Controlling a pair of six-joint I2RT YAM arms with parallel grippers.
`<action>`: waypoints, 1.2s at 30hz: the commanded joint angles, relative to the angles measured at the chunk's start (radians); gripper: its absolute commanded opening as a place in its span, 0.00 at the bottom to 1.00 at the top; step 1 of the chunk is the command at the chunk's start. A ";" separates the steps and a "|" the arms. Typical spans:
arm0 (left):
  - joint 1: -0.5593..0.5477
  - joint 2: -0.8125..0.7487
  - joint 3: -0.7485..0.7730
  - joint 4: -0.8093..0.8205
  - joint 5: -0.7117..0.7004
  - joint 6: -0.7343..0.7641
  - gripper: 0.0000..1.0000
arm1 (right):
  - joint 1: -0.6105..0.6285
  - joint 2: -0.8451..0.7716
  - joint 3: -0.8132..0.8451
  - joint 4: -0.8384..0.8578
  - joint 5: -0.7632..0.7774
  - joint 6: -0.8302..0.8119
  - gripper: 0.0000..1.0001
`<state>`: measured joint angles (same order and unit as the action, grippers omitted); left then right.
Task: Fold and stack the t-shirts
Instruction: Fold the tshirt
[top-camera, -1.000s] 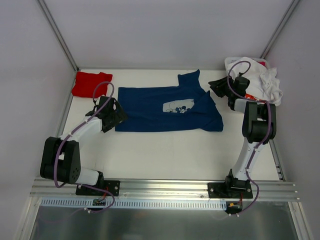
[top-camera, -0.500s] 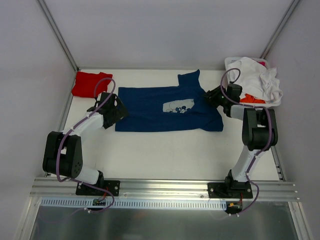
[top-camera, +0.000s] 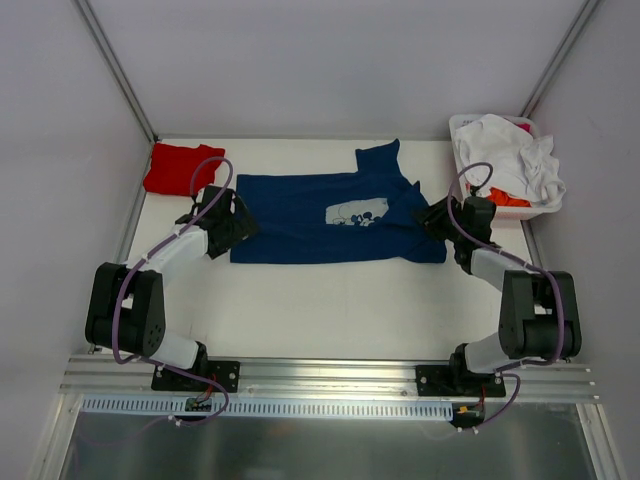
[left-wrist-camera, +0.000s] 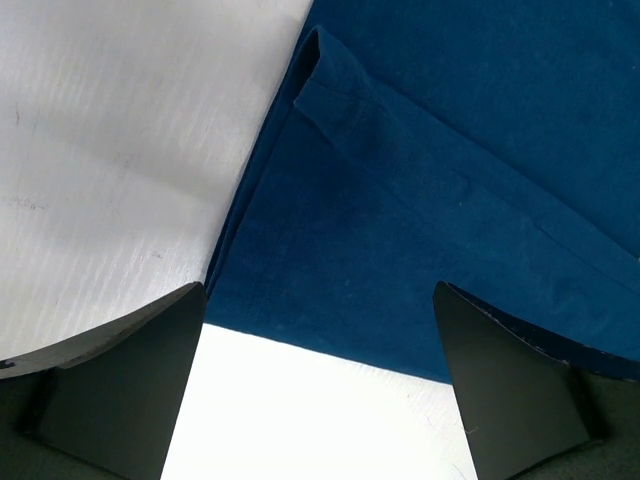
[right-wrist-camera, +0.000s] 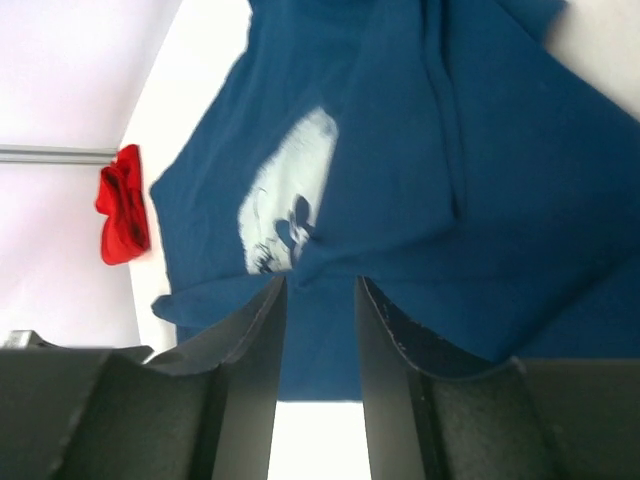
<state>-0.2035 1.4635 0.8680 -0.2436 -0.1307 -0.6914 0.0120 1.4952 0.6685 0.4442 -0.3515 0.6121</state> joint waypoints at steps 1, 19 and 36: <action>-0.008 -0.043 -0.012 0.000 0.008 -0.003 0.99 | 0.006 -0.059 -0.066 0.030 0.042 -0.029 0.36; -0.007 -0.071 -0.021 0.000 -0.004 0.003 0.99 | 0.003 0.086 -0.083 0.182 0.059 -0.018 0.33; -0.008 -0.045 -0.014 0.001 -0.007 0.004 0.99 | 0.003 0.204 0.000 0.231 0.042 -0.012 0.33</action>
<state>-0.2035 1.4235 0.8516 -0.2436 -0.1310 -0.6914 0.0128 1.6878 0.6346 0.6132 -0.2966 0.5987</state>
